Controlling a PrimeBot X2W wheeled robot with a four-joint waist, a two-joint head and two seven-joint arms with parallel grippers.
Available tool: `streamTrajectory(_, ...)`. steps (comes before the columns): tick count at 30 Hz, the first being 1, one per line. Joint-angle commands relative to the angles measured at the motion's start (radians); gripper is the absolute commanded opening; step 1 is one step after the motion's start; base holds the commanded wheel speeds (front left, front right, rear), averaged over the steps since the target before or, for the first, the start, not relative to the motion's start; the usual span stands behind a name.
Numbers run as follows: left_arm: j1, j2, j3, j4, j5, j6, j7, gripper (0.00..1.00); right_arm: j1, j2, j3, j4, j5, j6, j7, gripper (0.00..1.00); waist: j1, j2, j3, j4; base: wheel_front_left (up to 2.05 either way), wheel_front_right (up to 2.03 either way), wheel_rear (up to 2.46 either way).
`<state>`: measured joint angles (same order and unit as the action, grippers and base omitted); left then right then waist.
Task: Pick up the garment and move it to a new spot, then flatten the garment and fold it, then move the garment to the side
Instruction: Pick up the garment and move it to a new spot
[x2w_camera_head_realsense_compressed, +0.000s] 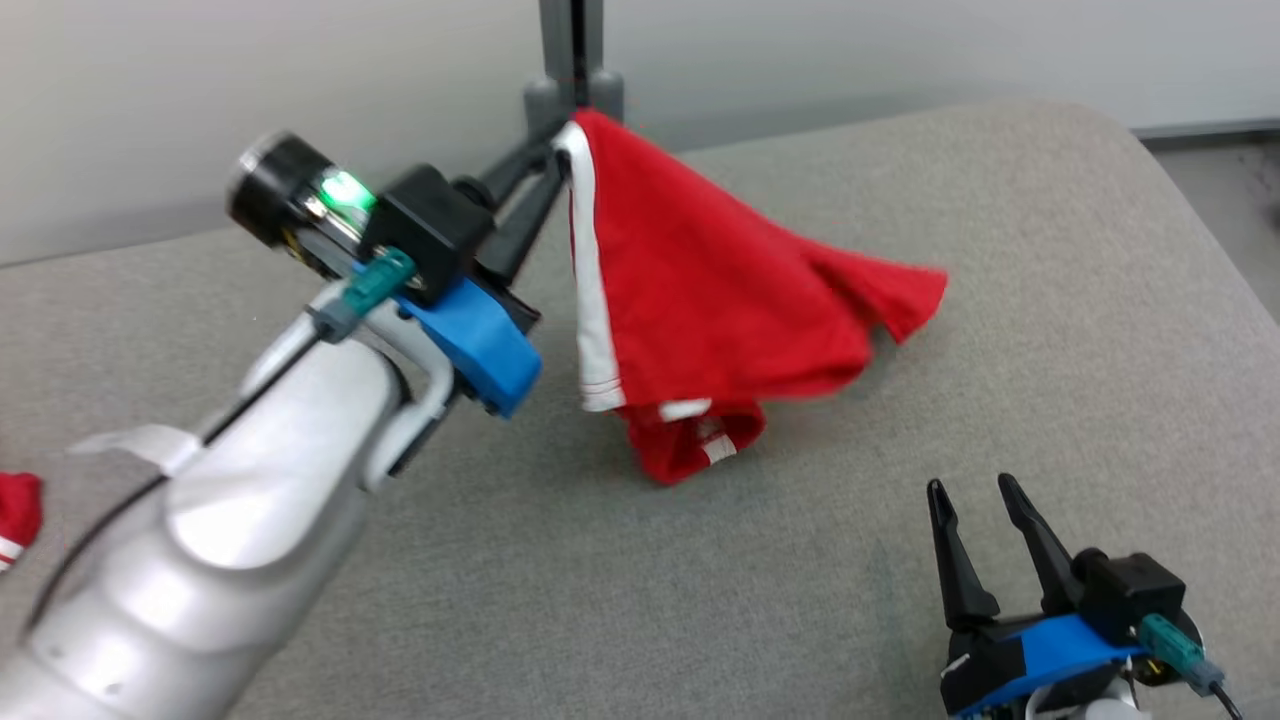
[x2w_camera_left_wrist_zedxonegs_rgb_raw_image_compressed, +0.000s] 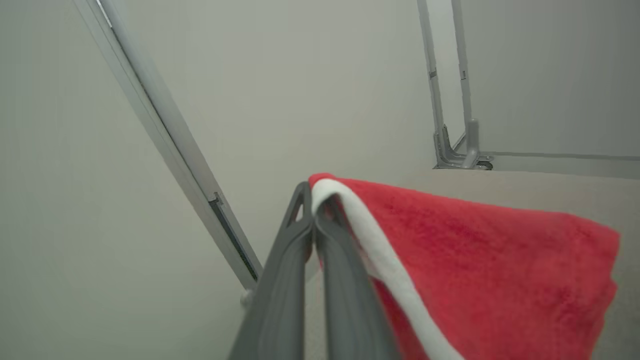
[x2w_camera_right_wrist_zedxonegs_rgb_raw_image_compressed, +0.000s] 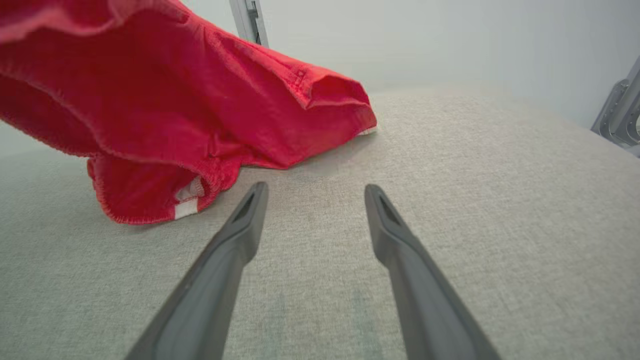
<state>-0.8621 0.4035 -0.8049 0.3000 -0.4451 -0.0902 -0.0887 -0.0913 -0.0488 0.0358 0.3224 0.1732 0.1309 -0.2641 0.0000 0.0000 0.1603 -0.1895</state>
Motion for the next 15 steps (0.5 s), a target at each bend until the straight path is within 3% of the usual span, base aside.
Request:
streamTrajectory(1,0.021,-0.027,-0.008,0.049,-0.009,0.000,-0.023,0.00,-0.019,-0.003,0.008,-0.002,0.011,0.000,-0.001,1.00,0.0000,0.0000,0.024,-0.002,0.00,0.00,0.00)
streamTrajectory(11,0.049,-0.209,-0.025,0.463,-0.059,-0.012,-0.147,0.00,-0.072,-0.003,0.037,0.001,0.035,0.000,-0.001,1.00,0.0000,0.0000,0.120,-0.029,0.00,0.00,0.00)
streamTrajectory(12,0.050,-0.221,-0.022,0.492,-0.066,-0.013,-0.153,0.08,-0.072,-0.003,0.037,0.002,0.035,0.000,-0.001,1.00,0.0000,0.0000,0.123,-0.029,0.00,0.00,0.00)
streamTrajectory(14,0.047,-0.244,-0.020,0.536,-0.072,-0.019,-0.163,0.48,-0.074,-0.003,0.036,0.004,0.035,0.000,-0.001,1.00,0.0000,0.0000,0.126,-0.025,0.00,0.00,0.00)
streamTrajectory(15,0.046,-0.251,-0.021,0.554,-0.071,-0.022,-0.168,0.87,-0.075,-0.003,0.035,0.005,0.034,0.000,-0.001,1.00,0.0000,0.0000,0.126,-0.021,0.00,0.00,0.00)
